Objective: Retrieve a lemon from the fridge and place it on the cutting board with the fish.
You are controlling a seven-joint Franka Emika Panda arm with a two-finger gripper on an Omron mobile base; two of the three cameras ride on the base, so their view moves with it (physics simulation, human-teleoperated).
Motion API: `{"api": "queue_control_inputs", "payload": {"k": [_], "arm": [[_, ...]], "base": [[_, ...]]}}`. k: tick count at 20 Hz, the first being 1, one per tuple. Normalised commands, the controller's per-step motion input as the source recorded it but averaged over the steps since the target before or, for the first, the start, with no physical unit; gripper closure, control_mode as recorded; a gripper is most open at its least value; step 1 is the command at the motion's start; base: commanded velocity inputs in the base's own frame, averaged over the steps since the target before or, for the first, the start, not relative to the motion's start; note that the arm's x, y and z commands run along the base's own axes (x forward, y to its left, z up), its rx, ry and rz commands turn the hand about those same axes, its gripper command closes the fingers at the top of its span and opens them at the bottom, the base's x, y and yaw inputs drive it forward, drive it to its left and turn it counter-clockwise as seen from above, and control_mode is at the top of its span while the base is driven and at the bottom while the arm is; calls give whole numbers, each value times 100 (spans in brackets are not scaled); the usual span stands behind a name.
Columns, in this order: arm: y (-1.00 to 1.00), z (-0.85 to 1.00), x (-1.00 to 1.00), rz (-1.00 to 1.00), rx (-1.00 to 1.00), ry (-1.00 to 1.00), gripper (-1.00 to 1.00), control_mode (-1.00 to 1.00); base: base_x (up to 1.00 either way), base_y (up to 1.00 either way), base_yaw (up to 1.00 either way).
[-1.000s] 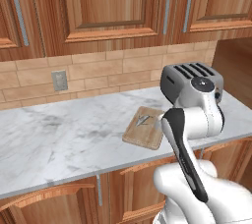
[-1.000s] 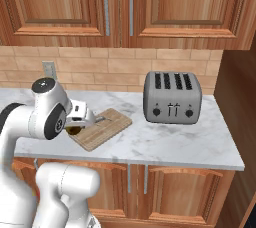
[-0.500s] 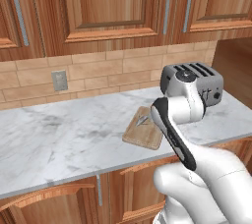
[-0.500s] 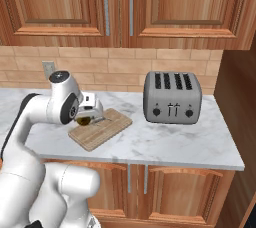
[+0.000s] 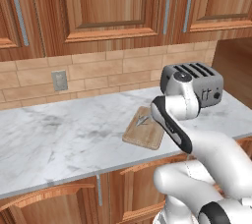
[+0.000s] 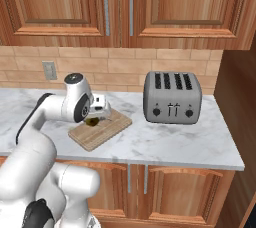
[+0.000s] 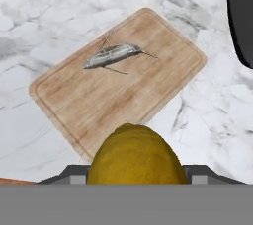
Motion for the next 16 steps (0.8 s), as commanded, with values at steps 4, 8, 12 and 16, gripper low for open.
{"api": "queue_control_inputs", "payload": {"k": [4,8,12,16], "arm": [[0,-19,31,0,0,6,100,-100],[0,-20,26,0,0,6,100,-100],[0,-19,16,0,0,2,100,-100],[0,-26,1,0,0,0,100,-100]], "base": [[0,0,0],[0,0,0],[0,0,0],[0,0,0]]}}
